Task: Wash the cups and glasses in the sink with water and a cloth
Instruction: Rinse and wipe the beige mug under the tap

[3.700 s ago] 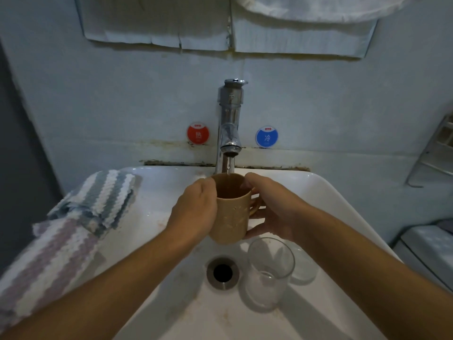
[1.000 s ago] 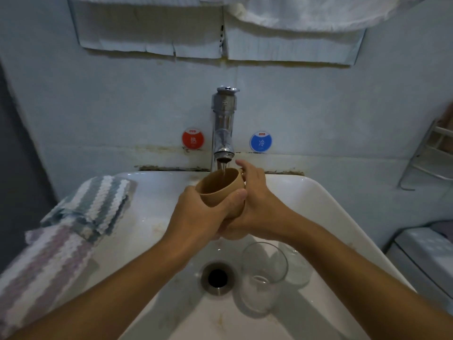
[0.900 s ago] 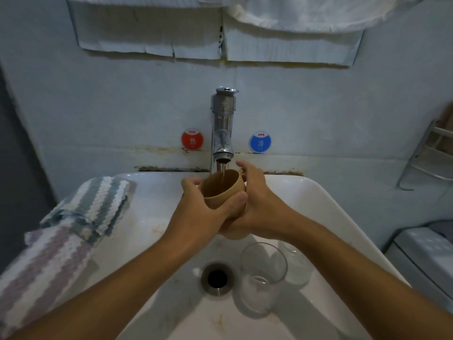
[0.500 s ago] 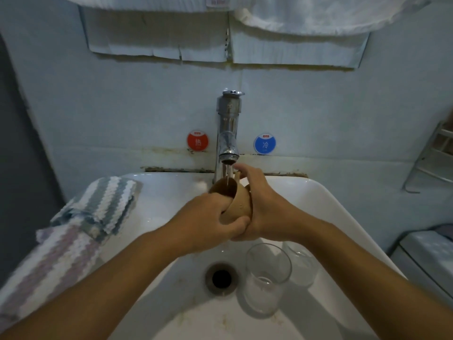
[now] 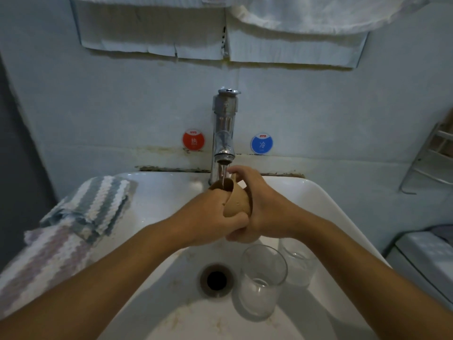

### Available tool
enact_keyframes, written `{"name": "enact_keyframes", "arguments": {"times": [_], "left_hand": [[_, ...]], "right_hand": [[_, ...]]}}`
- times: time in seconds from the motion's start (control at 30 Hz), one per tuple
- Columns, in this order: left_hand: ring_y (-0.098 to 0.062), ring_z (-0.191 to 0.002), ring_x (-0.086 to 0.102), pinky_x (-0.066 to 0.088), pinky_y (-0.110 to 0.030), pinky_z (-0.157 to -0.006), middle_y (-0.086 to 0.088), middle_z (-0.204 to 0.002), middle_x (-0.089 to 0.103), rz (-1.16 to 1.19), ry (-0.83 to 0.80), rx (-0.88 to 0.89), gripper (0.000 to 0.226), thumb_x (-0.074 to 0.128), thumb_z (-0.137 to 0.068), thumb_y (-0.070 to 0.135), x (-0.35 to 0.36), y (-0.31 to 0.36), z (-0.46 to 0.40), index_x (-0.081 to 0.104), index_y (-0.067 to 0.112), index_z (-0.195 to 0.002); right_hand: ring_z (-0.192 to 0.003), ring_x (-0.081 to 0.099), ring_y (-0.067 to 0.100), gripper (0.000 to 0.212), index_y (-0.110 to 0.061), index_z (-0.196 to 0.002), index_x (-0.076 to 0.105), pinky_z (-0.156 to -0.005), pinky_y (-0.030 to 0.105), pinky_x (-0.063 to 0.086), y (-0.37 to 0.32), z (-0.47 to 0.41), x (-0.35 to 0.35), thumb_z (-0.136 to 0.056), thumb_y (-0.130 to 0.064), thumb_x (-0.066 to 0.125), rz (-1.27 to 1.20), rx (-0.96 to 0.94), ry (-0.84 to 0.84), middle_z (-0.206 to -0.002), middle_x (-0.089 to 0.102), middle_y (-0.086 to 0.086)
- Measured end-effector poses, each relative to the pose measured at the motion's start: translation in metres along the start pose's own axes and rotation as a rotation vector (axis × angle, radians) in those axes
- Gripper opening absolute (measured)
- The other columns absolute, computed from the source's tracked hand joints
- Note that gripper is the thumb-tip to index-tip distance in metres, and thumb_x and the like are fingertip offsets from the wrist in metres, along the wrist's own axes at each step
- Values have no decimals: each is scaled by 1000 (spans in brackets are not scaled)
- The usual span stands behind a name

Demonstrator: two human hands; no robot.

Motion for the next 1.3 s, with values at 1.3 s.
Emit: {"name": "enact_keyframes", "arguments": {"times": [1.3], "left_hand": [[-17, -61, 61, 56, -37, -64, -6, -69, 62, 144, -19, -95, 11, 64, -84, 20, 5, -1, 0, 62, 17, -74]], "right_hand": [[-117, 48, 14, 117, -31, -144, 22, -95, 33, 54, -9, 2, 6, -54, -23, 97, 91, 4, 8, -138, 30, -8]]}}
Point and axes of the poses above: each hand's wrist, its own z-axis away from the middle knuckle, its own x-axis out of the palm, y = z × x, the point moved 6 cm from there along -z, towards the middle knuckle
